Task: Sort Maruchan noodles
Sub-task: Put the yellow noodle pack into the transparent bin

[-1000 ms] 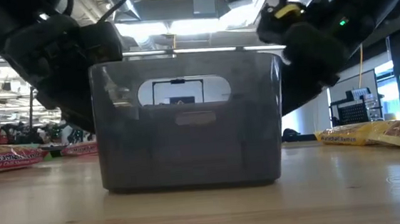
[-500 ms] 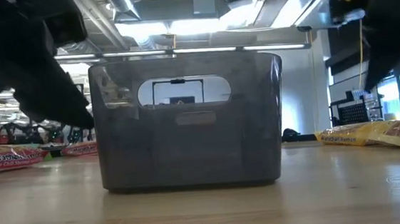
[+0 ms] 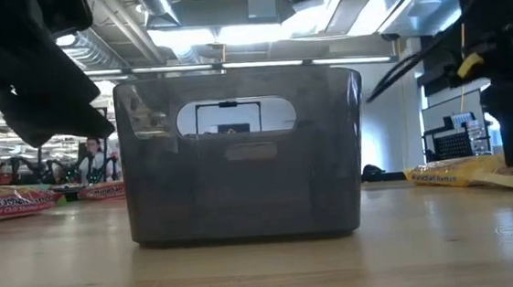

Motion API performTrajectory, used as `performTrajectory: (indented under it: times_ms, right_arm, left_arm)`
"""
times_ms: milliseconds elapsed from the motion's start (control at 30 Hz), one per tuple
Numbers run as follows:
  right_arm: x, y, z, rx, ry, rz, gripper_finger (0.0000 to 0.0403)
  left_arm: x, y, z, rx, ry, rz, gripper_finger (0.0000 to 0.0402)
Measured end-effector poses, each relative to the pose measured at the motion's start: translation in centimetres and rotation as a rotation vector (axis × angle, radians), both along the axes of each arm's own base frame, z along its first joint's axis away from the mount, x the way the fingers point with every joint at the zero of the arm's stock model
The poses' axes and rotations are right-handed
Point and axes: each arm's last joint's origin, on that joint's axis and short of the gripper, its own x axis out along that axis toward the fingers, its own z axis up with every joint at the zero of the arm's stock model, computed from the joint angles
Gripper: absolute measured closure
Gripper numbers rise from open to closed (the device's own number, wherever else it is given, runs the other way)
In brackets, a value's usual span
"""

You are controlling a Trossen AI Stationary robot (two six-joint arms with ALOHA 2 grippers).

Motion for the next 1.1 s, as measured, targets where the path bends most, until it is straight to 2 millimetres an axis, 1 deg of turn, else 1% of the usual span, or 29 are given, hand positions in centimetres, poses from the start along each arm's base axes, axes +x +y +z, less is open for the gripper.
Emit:
performTrajectory:
  times_ms: [133, 200, 300, 367, 500, 600, 700, 800, 867, 933, 1033, 1100]
  right_arm:
    - [0.6, 0.4, -0.7, 0.070, -0.071, 0.027, 0.0060]
    - [0.9, 0.8, -0.6, 0.094, -0.105, 0.063, 0.0066]
    - [1.9, 1.8, -0.3, 0.138, -0.214, 0.108, 0.0078]
    - [2.2, 2.4, -0.2, 0.163, -0.265, 0.145, 0.0084]
    - [3.1, 4.0, 0.0, 0.231, -0.388, 0.201, 0.0092]
    - [3.8, 5.2, -0.2, 0.269, -0.460, 0.255, 0.0095]
    - [4.8, 6.0, -0.7, 0.279, -0.527, 0.297, 0.0095]
    - [5.7, 6.8, -0.8, 0.291, -0.599, 0.357, 0.0095]
    - [6.2, 7.2, -0.3, 0.297, -0.600, 0.410, 0.0095]
    - [6.5, 7.4, 0.9, 0.298, -0.591, 0.446, 0.0095]
    - [5.7, 7.8, 2.4, 0.281, -0.530, 0.482, 0.0095]
    - [4.7, 7.9, 2.7, 0.262, -0.489, 0.474, 0.0095]
  left_arm:
    - [-0.3, -0.4, 0.0, -0.020, 0.000, -0.008, 0.0214]
    - [-0.5, -0.8, 0.1, -0.027, -0.006, -0.019, 0.0214]
    - [-0.8, -1.3, 0.3, -0.036, -0.033, -0.044, 0.0214]
    - [-0.9, -1.7, 0.5, -0.031, -0.045, -0.060, 0.0214]
    - [-0.7, -2.9, 1.8, -0.016, -0.082, -0.095, 0.0214]
    - [-0.3, -3.7, 3.1, 0.029, -0.121, -0.127, 0.0214]
    - [0.3, -4.3, 4.6, 0.078, -0.173, -0.142, 0.0214]
    - [1.3, -4.8, 5.7, 0.125, -0.200, -0.143, 0.0214]
    - [2.0, -5.2, 6.4, 0.144, -0.208, -0.144, 0.0214]
    - [2.9, -5.6, 7.0, 0.168, -0.216, -0.148, 0.0214]
    - [4.9, -6.3, 7.7, 0.229, -0.215, -0.151, 0.0217]
    - [6.6, -6.8, 8.0, 0.264, -0.208, -0.147, 0.0218]
